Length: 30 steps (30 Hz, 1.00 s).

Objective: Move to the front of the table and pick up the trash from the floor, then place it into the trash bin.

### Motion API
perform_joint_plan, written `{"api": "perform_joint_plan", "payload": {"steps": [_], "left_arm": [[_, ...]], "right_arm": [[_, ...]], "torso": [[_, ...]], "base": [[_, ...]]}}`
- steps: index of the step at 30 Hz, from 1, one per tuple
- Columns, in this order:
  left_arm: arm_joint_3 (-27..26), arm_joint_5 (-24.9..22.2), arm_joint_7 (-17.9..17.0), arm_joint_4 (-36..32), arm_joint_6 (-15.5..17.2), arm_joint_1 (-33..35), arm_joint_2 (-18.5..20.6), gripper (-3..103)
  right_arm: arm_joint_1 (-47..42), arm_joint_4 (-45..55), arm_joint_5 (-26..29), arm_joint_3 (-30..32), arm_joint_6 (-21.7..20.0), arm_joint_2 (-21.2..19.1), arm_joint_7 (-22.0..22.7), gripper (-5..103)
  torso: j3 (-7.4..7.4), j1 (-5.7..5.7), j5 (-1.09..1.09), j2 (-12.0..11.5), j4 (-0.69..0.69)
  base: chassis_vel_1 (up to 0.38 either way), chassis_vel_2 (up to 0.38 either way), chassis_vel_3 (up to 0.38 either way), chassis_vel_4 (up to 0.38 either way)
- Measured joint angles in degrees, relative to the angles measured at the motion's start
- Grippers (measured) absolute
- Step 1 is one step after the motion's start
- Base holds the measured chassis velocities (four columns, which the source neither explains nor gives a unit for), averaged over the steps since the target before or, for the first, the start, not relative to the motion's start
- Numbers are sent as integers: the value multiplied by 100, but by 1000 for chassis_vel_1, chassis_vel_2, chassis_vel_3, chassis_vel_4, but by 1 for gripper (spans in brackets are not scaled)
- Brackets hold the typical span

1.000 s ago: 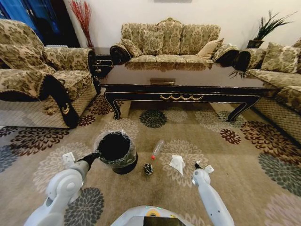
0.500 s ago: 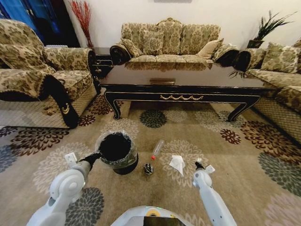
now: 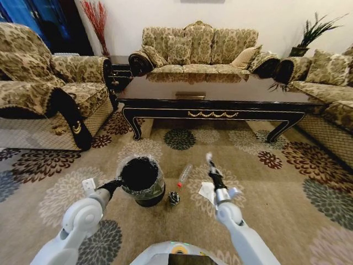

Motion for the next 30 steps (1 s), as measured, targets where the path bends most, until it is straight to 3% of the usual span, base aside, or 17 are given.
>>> {"api": "perform_joint_plan", "payload": {"steps": [6,11,14,21,28,30], "left_arm": [[446,-108,51,482,-27,-408,641,4],[593,-176,57,611,-34,-589,818,4],[729,-283,63,680,-39,-835,892,4],[779,-399,68,665,-43,-1005,851,4],[673,-413,68,495,-43,-916,801,4],[646,-413,68,459,-44,-894,792,4]], "right_arm": [[659,-114,5,-1183,334,-360,-634,0],[1149,-408,-151,-1951,431,-344,-859,0],[1626,-675,-251,-2493,437,-136,-892,0],[2175,-911,-297,-2987,345,180,-771,0],[2323,-1005,-414,-3152,246,96,-728,-3],[2312,-1007,-464,-3158,237,66,-728,2]], "torso": [[1,0,0,0,-3],[1,0,0,0,0],[1,0,0,0,-1],[1,0,0,0,0],[0,0,1,0,-1],[0,0,1,0,-2]], "base": [[0,0,0,0],[0,0,0,0],[0,0,0,0],[0,0,0,0],[0,0,0,0],[0,0,0,0]]}}
